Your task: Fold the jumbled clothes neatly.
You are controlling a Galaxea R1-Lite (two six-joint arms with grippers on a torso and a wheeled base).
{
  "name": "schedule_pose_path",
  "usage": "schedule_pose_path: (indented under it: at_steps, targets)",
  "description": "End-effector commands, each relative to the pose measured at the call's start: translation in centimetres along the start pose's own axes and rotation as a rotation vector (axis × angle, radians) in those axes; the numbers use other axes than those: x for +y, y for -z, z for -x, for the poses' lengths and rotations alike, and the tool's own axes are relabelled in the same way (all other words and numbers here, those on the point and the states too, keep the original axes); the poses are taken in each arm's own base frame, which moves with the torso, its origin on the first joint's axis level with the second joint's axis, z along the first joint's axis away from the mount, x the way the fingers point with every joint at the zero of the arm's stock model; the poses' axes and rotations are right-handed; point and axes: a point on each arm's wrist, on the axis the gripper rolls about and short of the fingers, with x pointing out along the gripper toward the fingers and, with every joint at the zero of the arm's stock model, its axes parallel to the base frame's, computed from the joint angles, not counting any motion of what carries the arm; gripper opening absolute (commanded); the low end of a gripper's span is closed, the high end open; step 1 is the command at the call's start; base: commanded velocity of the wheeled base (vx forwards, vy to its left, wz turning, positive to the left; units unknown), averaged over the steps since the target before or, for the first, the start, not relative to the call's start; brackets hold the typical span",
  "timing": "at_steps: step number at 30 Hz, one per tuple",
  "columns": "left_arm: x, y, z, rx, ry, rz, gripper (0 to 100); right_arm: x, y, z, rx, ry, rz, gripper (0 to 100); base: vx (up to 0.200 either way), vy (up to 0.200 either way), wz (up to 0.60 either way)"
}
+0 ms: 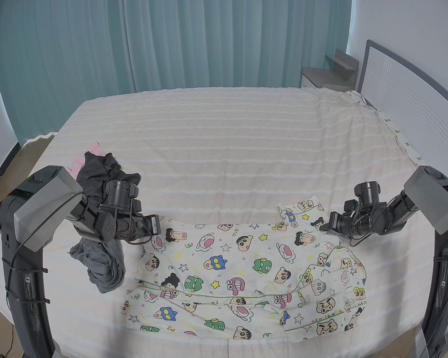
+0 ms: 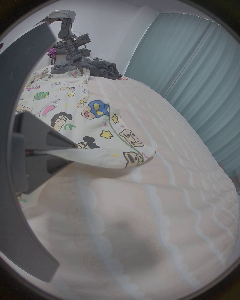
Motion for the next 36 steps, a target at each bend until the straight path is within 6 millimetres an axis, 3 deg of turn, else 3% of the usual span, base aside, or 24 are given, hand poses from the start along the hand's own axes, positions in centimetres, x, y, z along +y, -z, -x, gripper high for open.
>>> schedule_pose_path:
  at_steps: [1, 17, 27, 36]
  targets:
    - [-0.1, -0.1, 0.7, -0.007, 0.002, -0.002, 0, 0.7, -0.5, 1.6, -0.020, -0.016, 0.006, 0, 0.000, 0.000, 0.00]
    - [-0.5, -0.7, 2.4, -0.030, 0.010, -0.004, 0, 0.7, -0.4, 2.4, -0.024, -0.047, 0.005, 0, 0.000, 0.000, 0.00]
    - [-0.8, -0.7, 4.0, -0.038, 0.016, -0.010, 0, 0.5, 0.5, 4.9, -0.080, -0.134, 0.021, 0, 0.000, 0.000, 0.00]
    - [-0.6, 0.6, 5.0, -0.072, 0.028, -0.019, 0, 0.6, 1.2, 7.0, -0.062, -0.178, 0.023, 0, 0.000, 0.000, 0.00]
